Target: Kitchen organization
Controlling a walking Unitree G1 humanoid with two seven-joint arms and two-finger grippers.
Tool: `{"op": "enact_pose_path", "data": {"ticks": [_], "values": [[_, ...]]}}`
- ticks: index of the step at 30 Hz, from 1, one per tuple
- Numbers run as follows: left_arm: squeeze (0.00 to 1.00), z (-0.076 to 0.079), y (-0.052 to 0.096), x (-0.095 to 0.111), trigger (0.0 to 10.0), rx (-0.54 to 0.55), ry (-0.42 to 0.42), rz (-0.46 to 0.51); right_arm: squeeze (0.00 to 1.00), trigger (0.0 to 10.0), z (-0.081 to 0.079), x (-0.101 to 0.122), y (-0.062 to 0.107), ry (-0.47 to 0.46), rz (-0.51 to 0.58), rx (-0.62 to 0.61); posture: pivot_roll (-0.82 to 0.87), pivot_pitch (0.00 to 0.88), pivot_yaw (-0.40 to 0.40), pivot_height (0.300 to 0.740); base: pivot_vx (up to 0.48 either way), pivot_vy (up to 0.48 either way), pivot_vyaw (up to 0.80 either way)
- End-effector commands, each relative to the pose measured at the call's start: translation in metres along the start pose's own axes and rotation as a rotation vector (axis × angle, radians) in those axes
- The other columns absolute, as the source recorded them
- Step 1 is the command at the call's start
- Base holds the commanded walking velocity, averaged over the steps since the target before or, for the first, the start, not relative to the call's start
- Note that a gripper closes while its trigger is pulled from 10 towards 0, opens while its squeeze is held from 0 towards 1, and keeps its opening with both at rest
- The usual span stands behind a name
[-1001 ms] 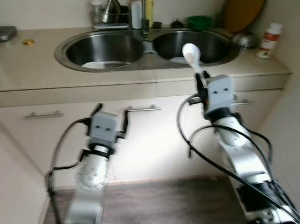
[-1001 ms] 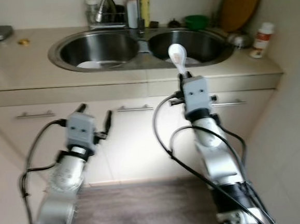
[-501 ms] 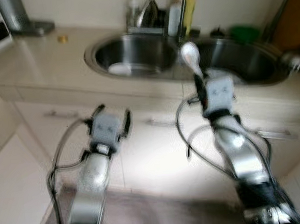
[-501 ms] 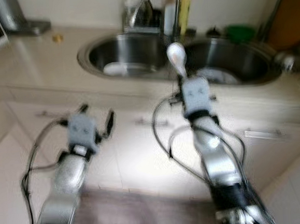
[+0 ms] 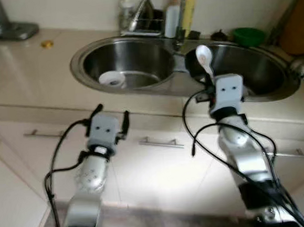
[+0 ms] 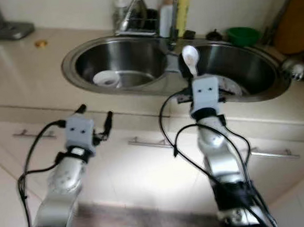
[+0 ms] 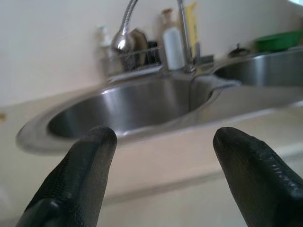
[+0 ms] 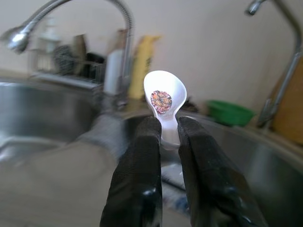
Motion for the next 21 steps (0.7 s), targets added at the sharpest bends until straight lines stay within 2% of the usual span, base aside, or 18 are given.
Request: {"op": "enact_pose_path", "data": {"ticks": [1, 16, 21], "values": [[0.0, -0.009, 0.0, 0.001, 10.0, 0.025, -0.018, 0.006, 0.0, 10.0, -0.006, 0.004, -0.003, -0.019, 0.009, 0.009, 0.14, 0.0, -0.081, 0.74, 0.352, 0.0, 0.0], [0.0, -0.012, -0.001, 0.003, 10.0, 0.042, -0.02, 0.015, 0.0, 10.0, 0.0, 0.004, -0.008, -0.071, -0.033, -0.035, 0.14, 0.0, -0.081, 0.74, 0.351, 0.0, 0.0], [0.0, -0.012, -0.001, 0.003, 10.0, 0.04, -0.019, 0.019, 0.0, 10.0, 0.008, -0.002, -0.011, -0.075, -0.099, -0.079, 0.14, 0.0, -0.082, 0.74, 0.327, 0.0, 0.0]]}}
Point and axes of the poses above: a point about 5 cm out from each wrist's last joint towards the gripper, its own y axis pointing back from the gripper into the wrist, its own x axis along the axis of the wrist's last joint, z = x × y, the point moved 1 cm from there along -y, pointing out of the wrist towards the gripper, and after that the axes turned 14 degrees about -y, right-handed, at the moved point
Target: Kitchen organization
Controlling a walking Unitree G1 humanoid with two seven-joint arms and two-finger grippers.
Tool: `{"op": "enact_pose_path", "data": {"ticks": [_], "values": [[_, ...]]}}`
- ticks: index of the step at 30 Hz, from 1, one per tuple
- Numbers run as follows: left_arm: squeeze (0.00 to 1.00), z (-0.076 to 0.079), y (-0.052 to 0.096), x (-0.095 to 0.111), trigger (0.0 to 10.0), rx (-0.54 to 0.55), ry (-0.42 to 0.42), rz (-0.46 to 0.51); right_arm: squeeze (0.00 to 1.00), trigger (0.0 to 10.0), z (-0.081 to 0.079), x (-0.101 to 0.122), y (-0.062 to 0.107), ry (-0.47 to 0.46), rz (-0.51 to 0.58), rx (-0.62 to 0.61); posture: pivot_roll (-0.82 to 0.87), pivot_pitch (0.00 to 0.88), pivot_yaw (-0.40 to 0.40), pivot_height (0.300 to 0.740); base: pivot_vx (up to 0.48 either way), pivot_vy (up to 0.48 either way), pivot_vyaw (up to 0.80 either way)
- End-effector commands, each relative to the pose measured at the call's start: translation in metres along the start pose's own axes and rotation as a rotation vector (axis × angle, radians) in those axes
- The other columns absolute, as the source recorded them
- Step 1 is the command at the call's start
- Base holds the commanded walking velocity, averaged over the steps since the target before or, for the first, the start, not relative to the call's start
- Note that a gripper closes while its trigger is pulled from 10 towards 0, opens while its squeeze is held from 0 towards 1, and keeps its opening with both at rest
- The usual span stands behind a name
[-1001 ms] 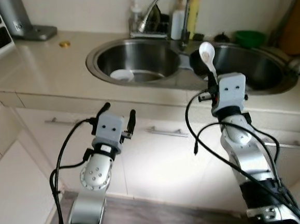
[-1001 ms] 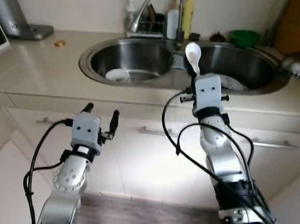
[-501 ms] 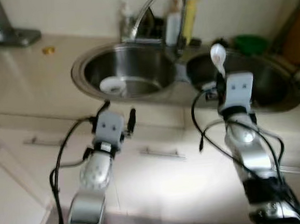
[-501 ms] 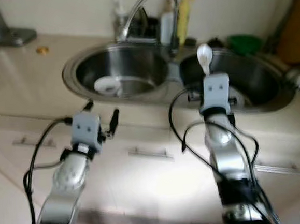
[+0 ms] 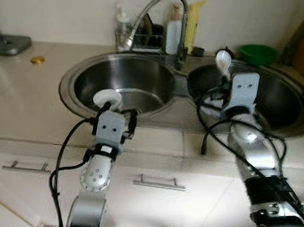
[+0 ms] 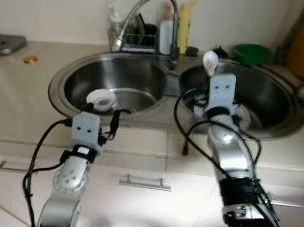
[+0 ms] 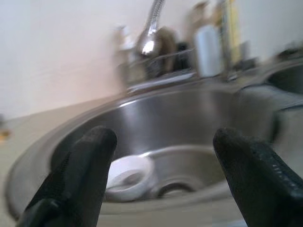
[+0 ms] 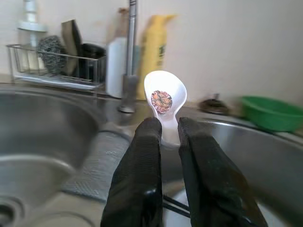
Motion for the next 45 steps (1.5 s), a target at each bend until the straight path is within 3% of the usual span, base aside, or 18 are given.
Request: {"op": "enact_pose_path", "data": {"ticks": [1, 7, 10, 18, 24, 28, 29, 30, 32, 33, 34, 41, 45], "values": [[0.0, 0.008, -0.001, 0.007, 10.0, -0.022, 0.014, 0.028, 0.0, 10.0, 0.019, 0.001, -0.001, 0.004, -0.014, -0.063, 0.14, 0.0, -0.082, 0.74, 0.281, 0.0, 0.0], [0.0, 0.009, -0.001, 0.01, 10.0, -0.02, 0.015, 0.044, 0.0, 10.0, 0.033, -0.012, -0.006, 0.038, -0.166, -0.095, 0.14, 0.0, -0.084, 0.74, 0.0, 0.0, 0.0], [0.0, 0.009, -0.002, 0.01, 10.0, -0.018, 0.014, 0.043, 0.0, 10.0, 0.051, -0.017, -0.013, 0.049, -0.28, -0.151, 0.14, 0.0, -0.084, 0.74, 0.0, 0.0, 0.0], [0.0, 0.009, -0.002, 0.009, 10.0, -0.016, 0.012, 0.041, 0.0, 10.0, 0.07, -0.021, -0.018, 0.071, -0.447, -0.177, 0.14, 0.0, -0.089, 0.74, 0.0, 0.0, 0.0], [0.0, 0.011, -0.002, 0.009, 10.0, -0.023, 0.011, 0.039, 0.0, 10.0, 0.08, -0.045, -0.008, 0.141, -0.626, -0.154, 0.13, 0.0, -0.089, 0.74, 0.0, 0.0, 0.0], [0.0, 0.011, -0.002, 0.009, 10.0, -0.024, 0.01, 0.036, 0.0, 10.0, 0.082, -0.056, -0.002, 0.123, -0.711, -0.159, 0.13, 0.0, -0.089, 0.74, 0.0, 0.0, 0.0], [0.0, 0.011, -0.001, 0.008, 10.0, -0.025, 0.009, 0.035, 0.08, 10.0, 0.081, -0.058, 0.0, 0.117, -0.725, -0.152, 0.13, 0.0, -0.089, 0.74, 0.0, 0.0, 0.0], [0.0, 0.011, -0.001, 0.008, 10.0, -0.026, 0.009, 0.034, 0.08, 10.0, 0.08, -0.059, 0.001, 0.114, -0.733, -0.147, 0.13, 0.0, -0.089, 0.74, 0.0, 0.0, 0.0], [0.0, 0.011, -0.001, 0.008, 10.0, -0.027, 0.009, 0.033, 0.24, 10.0, 0.079, -0.062, 0.002, 0.121, -0.744, -0.135, 0.13, 0.0, -0.089, 0.74, 0.0, 0.0, 0.0], [0.0, 0.011, -0.001, 0.008, 10.0, -0.027, 0.009, 0.033, 0.24, 10.0, 0.079, -0.062, 0.002, 0.121, -0.744, -0.135, 0.13, 0.0, -0.089, 0.74, 0.0, 0.0, 0.0], [0.0, 0.012, -0.001, 0.008, 10.0, -0.029, 0.008, 0.032, 1.0, 10.0, 0.076, -0.062, 0.003, 0.094, -0.733, -0.129, 0.13, 0.0, -0.087, 0.74, 0.0, 0.0, 0.0], [0.0, 0.013, -0.001, 0.007, 10.0, -0.027, 0.009, 0.031, 1.0, 10.0, 0.075, -0.055, -0.002, 0.036, -0.675, -0.144, 0.14, 0.0, -0.088, 0.74, 0.0, 0.0, 0.0], [0.0, 0.012, 0.0, 0.008, 10.0, -0.021, 0.015, 0.034, 1.0, 10.0, 0.072, -0.04, -0.009, -0.014, -0.586, -0.148, 0.14, 0.0, -0.088, 0.74, 0.0, 0.0, 0.0]]}}
Point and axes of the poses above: a point about 5 cm out from each wrist's last joint towards the gripper, its own y axis pointing back from the gripper into the wrist, its own x axis along the axis of the wrist's last joint, z = x × y, the point moved 1 cm from there along -y, pointing out of the wrist towards the gripper, and after that the axes turned 14 degrees about -y, right-handed, at the moved point
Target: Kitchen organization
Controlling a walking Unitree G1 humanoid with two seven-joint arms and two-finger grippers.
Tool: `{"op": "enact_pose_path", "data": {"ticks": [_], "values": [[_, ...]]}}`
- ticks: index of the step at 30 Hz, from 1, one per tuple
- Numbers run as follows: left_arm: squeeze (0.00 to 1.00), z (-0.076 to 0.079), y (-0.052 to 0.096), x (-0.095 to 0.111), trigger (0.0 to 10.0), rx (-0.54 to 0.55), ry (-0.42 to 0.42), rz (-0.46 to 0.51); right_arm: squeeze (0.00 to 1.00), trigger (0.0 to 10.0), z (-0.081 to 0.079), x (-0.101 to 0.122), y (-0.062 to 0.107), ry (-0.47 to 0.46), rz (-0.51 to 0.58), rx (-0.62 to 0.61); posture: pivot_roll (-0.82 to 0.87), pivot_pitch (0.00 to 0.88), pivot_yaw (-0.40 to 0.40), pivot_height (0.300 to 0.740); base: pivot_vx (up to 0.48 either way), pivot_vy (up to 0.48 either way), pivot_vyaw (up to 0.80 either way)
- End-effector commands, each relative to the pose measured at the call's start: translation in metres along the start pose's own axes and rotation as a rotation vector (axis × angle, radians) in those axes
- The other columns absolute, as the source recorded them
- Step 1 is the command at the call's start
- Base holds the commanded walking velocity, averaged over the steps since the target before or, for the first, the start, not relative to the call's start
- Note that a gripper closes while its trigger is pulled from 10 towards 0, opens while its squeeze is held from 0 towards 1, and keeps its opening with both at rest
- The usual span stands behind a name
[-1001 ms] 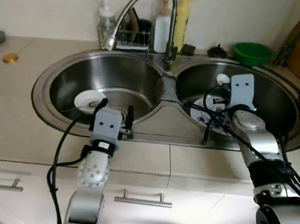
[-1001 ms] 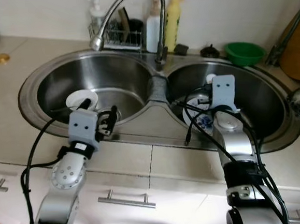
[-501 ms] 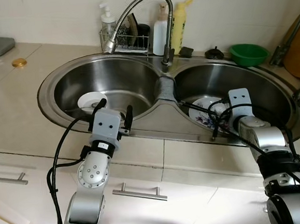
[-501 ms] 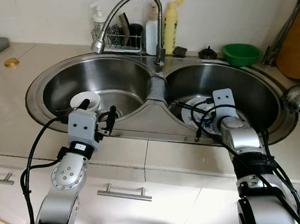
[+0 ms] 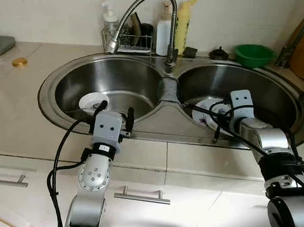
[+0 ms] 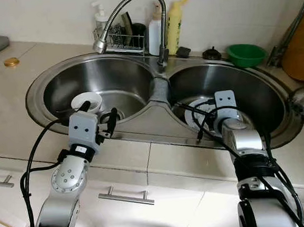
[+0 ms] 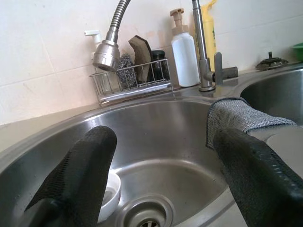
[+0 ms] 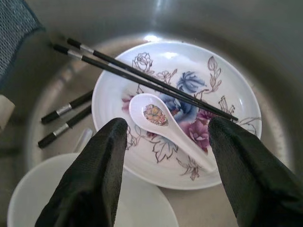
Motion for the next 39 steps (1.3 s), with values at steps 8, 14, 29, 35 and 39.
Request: {"op": "enact_pose_path", "data": {"ticks": [8, 14, 29, 35, 39], "values": [[0.0, 0.004, 0.0, 0.004, 10.0, 0.001, 0.021, 0.015, 1.0, 10.0, 0.0, 0.056, 0.025, -0.225, 0.395, -0.001, 0.13, 0.0, -0.089, 0.74, 0.0, 0.0, 0.0], [0.0, 0.002, 0.0, 0.007, 10.0, 0.014, 0.032, 0.032, 1.0, 10.0, -0.013, 0.078, 0.053, -0.237, 0.625, 0.034, 0.13, 0.0, -0.09, 0.74, 0.0, 0.0, 0.0], [0.0, -0.008, -0.003, 0.021, 10.0, 0.069, 0.026, 0.111, 0.0, 10.0, -0.043, 0.062, 0.064, -0.162, 0.648, 0.114, 0.13, 0.0, -0.092, 0.74, 0.0, 0.24, 0.0], [0.0, -0.014, -0.003, 0.028, 10.0, 0.1, 0.016, 0.15, 0.0, 10.0, -0.049, 0.065, 0.072, -0.125, 0.71, 0.131, 0.13, 0.0, -0.094, 0.74, 0.0, 0.48, 0.0], [0.0, -0.013, -0.003, 0.028, 10.0, 0.095, 0.014, 0.151, 0.0, 10.0, -0.05, 0.065, 0.073, -0.112, 0.719, 0.132, 0.13, 0.0, -0.093, 0.74, 0.0, 0.48, 0.0]]}}
Point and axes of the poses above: a point about 5 cm out from each wrist's last joint towards the gripper, its own y axis pointing back from the gripper into the wrist, its own x axis along the axis of the wrist's last joint, z = x × y, the point moved 1 cm from there along -y, pointing out of the wrist towards the gripper, and after that the axes turned 14 degrees about -y, right-handed, at the moved point
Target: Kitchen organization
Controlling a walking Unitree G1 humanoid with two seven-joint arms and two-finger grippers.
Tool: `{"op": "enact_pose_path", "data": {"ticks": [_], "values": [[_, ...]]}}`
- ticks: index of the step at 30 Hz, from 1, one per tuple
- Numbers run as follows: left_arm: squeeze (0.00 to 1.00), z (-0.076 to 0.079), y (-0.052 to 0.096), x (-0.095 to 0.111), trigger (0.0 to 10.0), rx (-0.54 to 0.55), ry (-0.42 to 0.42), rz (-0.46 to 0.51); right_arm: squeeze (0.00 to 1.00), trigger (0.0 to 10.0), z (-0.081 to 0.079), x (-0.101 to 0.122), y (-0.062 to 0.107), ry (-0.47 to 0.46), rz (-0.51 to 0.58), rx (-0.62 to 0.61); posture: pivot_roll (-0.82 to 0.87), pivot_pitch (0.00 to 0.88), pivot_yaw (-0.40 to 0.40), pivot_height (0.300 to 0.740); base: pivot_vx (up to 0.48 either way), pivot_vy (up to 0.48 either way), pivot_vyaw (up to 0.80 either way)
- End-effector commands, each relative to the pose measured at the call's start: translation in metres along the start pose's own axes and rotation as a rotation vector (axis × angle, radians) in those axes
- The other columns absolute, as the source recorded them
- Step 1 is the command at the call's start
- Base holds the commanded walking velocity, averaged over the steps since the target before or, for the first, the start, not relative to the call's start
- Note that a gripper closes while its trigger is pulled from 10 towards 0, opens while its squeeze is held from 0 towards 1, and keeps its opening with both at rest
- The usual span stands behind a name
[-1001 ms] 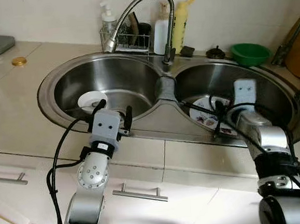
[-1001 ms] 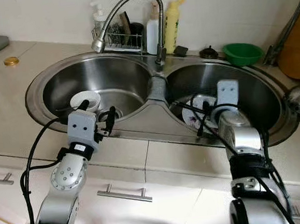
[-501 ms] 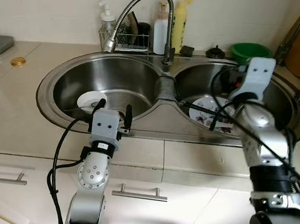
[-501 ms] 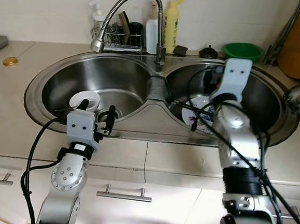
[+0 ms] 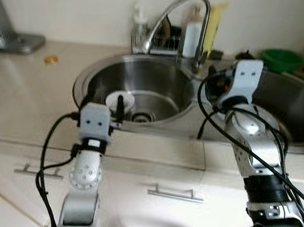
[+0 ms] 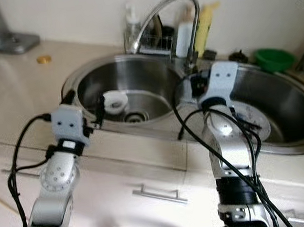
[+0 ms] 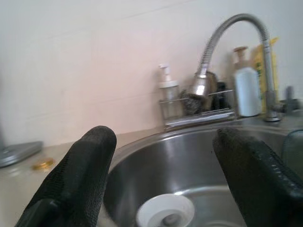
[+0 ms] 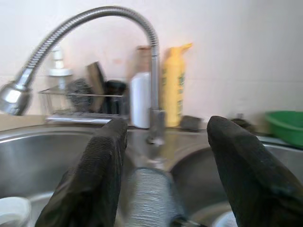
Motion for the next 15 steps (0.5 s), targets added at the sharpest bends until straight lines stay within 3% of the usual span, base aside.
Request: {"op": "enact_pose_path", "data": {"ticks": [1, 8, 15], "values": [[0.0, 0.0085, -0.0015, 0.0086, 10.0, -0.026, 0.011, 0.038, 0.0, 10.0, 0.0094, 0.0069, 0.0021, 0.038, 0.039, -0.027, 0.13, 0.0, -0.093, 0.74, 0.0, 0.48, 0.0], [0.0, 0.0088, -0.0013, 0.0087, 10.0, -0.026, 0.011, 0.041, 0.0, 10.0, 0.0084, 0.006, 0.0042, 0.058, 0.042, -0.024, 0.13, 0.0, -0.094, 0.74, 0.0, 0.431, 0.0], [0.0, 0.0104, -0.0005, 0.0102, 10.0, -0.026, 0.0, 0.054, 0.0, 10.0, 0.0102, 0.0064, 0.0113, 0.08, 0.048, -0.021, 0.12, 0.0, -0.094, 0.74, 0.0, 0.04, -0.77]]}}
Point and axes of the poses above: a point about 5 cm out from each wrist's last joint towards the gripper, its own y axis pointing back from the gripper into the wrist, its own x axis along the axis of the wrist's last joint, z = x × y, the point moved 1 cm from there along -y, pointing out of the wrist towards the gripper, and after that the axes turned 14 degrees about -y, right-handed, at the moved point
